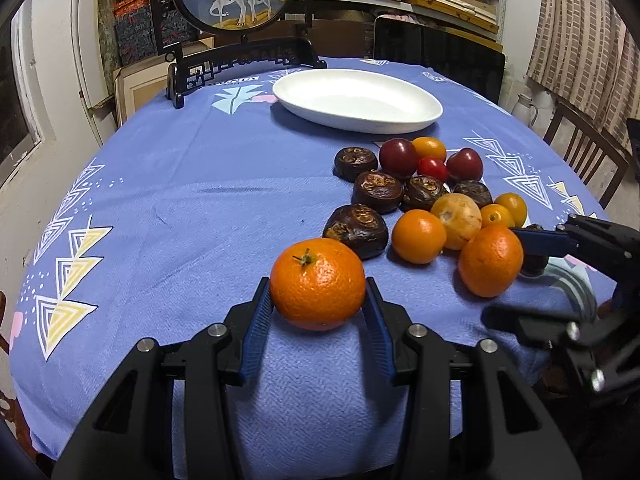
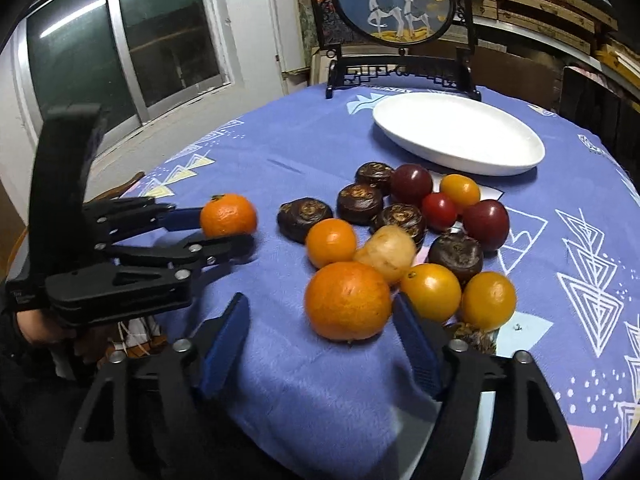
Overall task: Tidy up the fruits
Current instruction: 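Carry both mandarins to the white plate and open both tools to release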
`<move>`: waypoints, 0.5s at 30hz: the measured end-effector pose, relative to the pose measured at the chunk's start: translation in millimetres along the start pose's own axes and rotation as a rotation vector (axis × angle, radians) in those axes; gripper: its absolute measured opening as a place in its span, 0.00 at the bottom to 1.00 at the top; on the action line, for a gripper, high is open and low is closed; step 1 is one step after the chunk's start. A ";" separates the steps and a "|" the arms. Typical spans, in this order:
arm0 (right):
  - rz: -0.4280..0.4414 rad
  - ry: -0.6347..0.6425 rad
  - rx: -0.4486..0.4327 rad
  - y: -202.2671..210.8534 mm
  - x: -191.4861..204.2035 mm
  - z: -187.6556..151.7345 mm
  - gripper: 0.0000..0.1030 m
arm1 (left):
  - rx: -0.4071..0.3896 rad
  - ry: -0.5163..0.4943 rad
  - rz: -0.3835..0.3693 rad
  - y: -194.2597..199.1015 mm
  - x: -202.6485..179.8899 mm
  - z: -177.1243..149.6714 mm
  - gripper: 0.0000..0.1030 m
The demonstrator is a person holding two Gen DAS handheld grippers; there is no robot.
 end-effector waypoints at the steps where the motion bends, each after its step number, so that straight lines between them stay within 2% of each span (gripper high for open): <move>1: -0.002 -0.011 0.009 -2.4 -2.1 0.0 0.65 | 0.000 0.000 0.001 -0.4 0.5 -0.3 0.43; 5: -0.018 -0.008 0.015 -8.9 -3.9 2.8 0.62 | 0.002 0.000 0.003 -1.4 1.7 -1.2 0.43; 7: -0.042 -0.019 0.019 -11.0 -8.7 3.0 0.45 | 0.001 0.001 0.002 -1.0 2.5 -1.1 0.43; 9: -0.005 -0.050 0.017 -10.6 -13.0 3.3 0.45 | 0.001 0.001 0.002 -1.0 2.6 -1.0 0.43; 15: 0.024 -0.064 0.009 -7.0 -13.1 1.0 0.45 | 0.000 -0.001 0.002 -0.3 3.5 -1.0 0.43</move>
Point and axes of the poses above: each gripper's, at about its wrist camera, not at the fingertips, and y roughly against the way its jaws point, x to its left, z to its top, the point moved 8 cm from there along -y, roughly the way its jaws point, and after that the axes turned 8 degrees about x, right-handed, at the moved point
